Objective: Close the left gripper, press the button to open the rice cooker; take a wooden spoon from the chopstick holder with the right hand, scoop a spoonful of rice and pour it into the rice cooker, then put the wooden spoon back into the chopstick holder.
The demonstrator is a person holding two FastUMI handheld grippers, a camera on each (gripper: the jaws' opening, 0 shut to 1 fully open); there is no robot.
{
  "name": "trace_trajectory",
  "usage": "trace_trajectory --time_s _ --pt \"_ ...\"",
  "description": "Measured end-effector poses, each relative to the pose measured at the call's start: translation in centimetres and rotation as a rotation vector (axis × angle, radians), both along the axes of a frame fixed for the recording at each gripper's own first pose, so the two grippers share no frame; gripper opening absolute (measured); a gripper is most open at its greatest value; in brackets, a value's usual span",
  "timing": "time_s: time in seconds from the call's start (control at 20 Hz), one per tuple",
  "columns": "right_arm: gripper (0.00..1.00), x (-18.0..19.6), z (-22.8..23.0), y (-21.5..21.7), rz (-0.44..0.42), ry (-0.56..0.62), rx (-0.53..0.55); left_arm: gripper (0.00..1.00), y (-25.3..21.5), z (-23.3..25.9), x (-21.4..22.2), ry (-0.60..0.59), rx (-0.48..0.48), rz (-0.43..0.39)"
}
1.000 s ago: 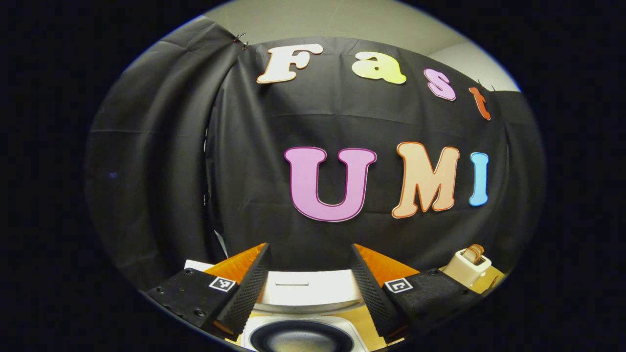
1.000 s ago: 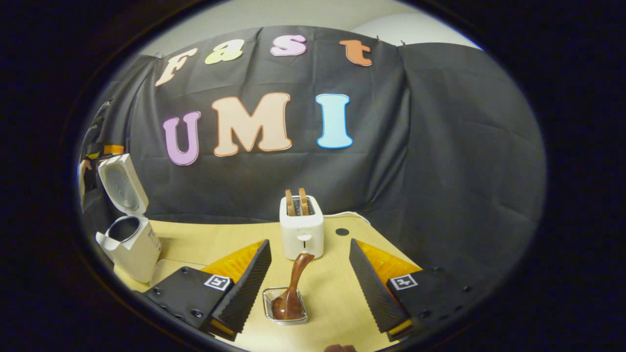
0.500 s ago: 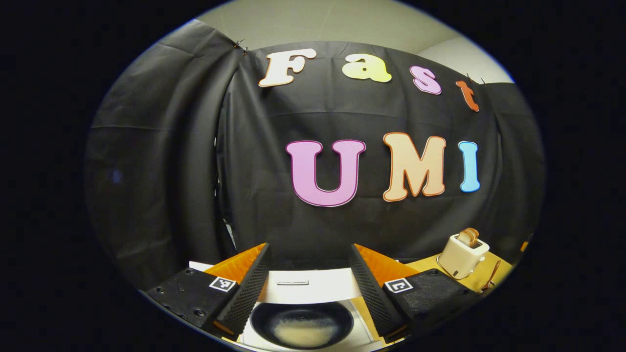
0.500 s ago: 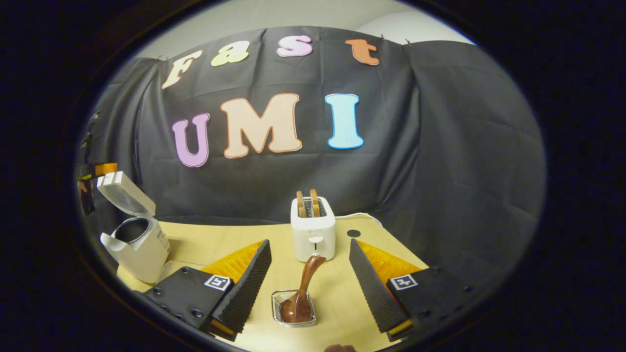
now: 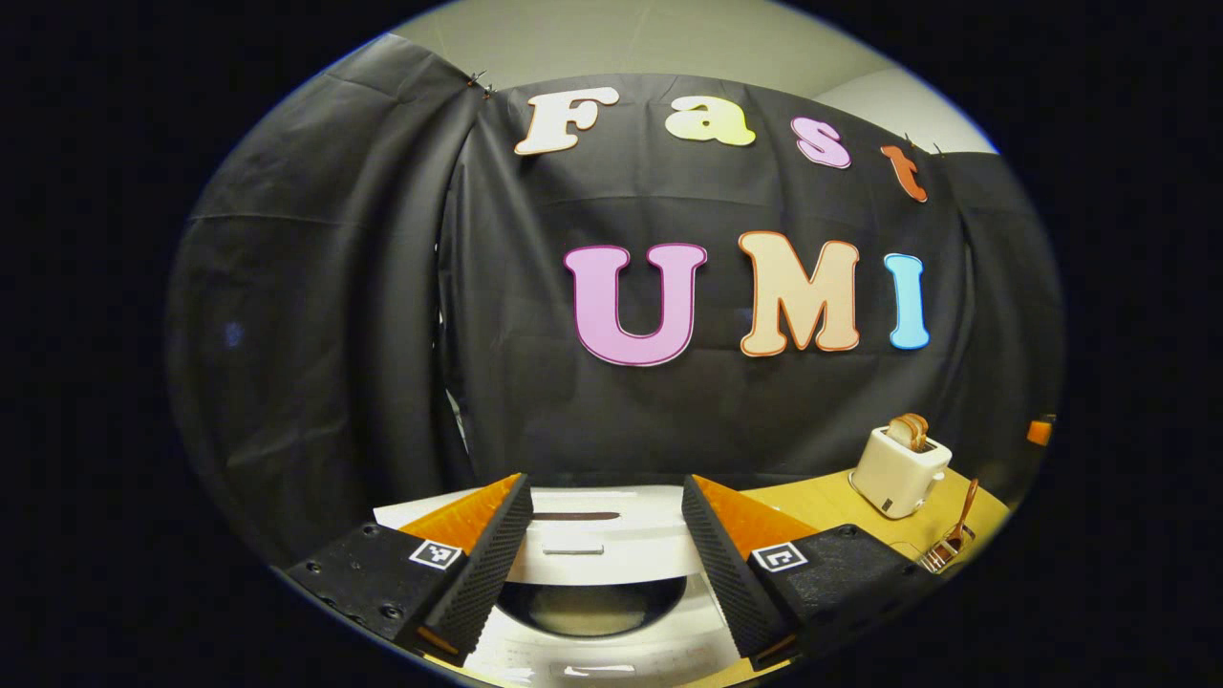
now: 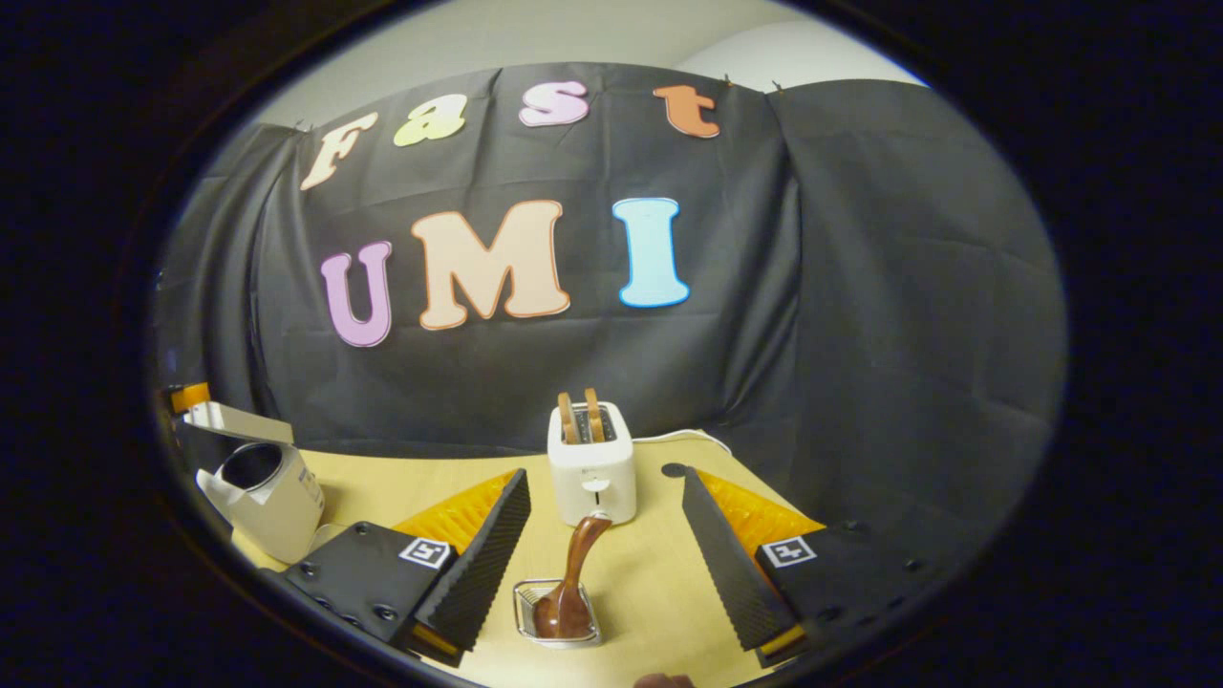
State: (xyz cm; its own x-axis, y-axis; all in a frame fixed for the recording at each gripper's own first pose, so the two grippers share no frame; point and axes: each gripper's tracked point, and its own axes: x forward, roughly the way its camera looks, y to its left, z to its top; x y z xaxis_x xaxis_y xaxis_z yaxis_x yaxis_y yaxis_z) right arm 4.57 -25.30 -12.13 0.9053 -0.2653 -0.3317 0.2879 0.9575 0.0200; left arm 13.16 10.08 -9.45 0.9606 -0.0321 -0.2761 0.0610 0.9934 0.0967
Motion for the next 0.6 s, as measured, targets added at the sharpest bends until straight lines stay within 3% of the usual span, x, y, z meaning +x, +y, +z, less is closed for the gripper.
trace_trajectory --time_s 0.3,0.35,0.6 --pt "0.98 0.0 0.7 -1.3 -0.041 -0.016 -0.011 0.91 0.4 -3.6 -2.6 0.043 0.014 0.002" --pt "0.98 0.0 0.5 -1.4 -0.045 -0.015 -0.014 0.94 0.4 -3.9 -2.8 0.049 0.015 0.004" --pt "0.98 0.3 0.0 -0.3 -0.024 -0.003 -0.019 0.94 0.9 -6.8 -3.7 0.113 0.003 0.022"
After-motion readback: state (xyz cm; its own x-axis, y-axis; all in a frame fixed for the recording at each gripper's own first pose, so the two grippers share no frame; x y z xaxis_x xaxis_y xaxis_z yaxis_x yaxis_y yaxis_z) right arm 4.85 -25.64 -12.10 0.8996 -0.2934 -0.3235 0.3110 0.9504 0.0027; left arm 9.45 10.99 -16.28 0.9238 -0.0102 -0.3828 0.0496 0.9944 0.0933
